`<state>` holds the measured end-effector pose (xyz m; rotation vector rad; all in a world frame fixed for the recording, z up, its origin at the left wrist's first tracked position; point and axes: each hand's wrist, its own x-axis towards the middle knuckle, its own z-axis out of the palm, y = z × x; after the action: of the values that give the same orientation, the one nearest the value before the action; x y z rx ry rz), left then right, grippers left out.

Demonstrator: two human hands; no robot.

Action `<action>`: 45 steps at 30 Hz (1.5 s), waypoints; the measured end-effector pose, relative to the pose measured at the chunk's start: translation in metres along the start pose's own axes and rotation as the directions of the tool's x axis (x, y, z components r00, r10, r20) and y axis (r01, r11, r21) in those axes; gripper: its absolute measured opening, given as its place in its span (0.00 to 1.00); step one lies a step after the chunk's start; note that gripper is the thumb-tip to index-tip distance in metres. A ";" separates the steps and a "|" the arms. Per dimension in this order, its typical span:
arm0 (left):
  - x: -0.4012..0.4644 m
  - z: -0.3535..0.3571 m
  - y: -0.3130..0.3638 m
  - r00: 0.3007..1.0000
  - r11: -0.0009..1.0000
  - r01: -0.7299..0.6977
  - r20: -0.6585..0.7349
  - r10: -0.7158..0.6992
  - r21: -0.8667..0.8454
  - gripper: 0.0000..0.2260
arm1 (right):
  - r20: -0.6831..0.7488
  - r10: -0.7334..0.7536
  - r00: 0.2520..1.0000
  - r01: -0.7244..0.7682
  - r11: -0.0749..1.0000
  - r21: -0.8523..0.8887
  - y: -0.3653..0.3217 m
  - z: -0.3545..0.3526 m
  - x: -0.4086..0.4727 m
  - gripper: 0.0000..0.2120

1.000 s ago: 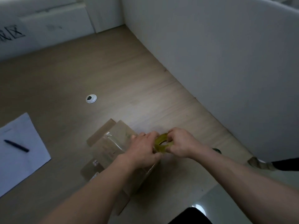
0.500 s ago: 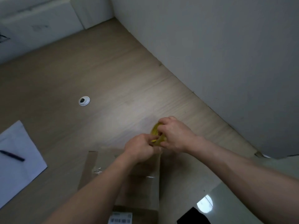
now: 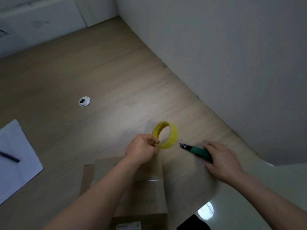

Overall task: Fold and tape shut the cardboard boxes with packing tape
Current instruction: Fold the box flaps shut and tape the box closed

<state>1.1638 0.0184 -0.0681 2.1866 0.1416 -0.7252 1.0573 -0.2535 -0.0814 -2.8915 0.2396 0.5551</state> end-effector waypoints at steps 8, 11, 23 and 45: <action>0.003 0.000 -0.002 1.000 0.991 0.006 -0.027 -0.009 -0.133 0.12 | -0.136 0.005 0.991 0.044 0.932 0.359 -0.005 0.020 -0.019 0.15; 0.003 -0.001 -0.004 1.000 0.976 -0.012 -0.029 0.006 -0.219 0.11 | -0.181 -0.086 0.980 0.174 0.812 0.556 -0.014 0.007 -0.035 0.15; 0.004 -0.004 -0.009 0.998 0.967 -0.066 -0.033 0.060 -0.245 0.10 | -0.132 -0.345 0.929 0.369 0.861 0.350 -0.044 -0.036 -0.012 0.14; -0.004 -0.005 -0.009 0.989 0.962 -0.141 -0.083 0.125 -0.233 0.09 | -0.038 -0.317 0.948 0.316 0.948 -0.040 -0.038 -0.018 0.013 0.18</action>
<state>1.1596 0.0290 -0.0696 1.9706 0.1092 -0.5305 1.0824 -0.2220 -0.0642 -2.8905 -0.2295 0.4405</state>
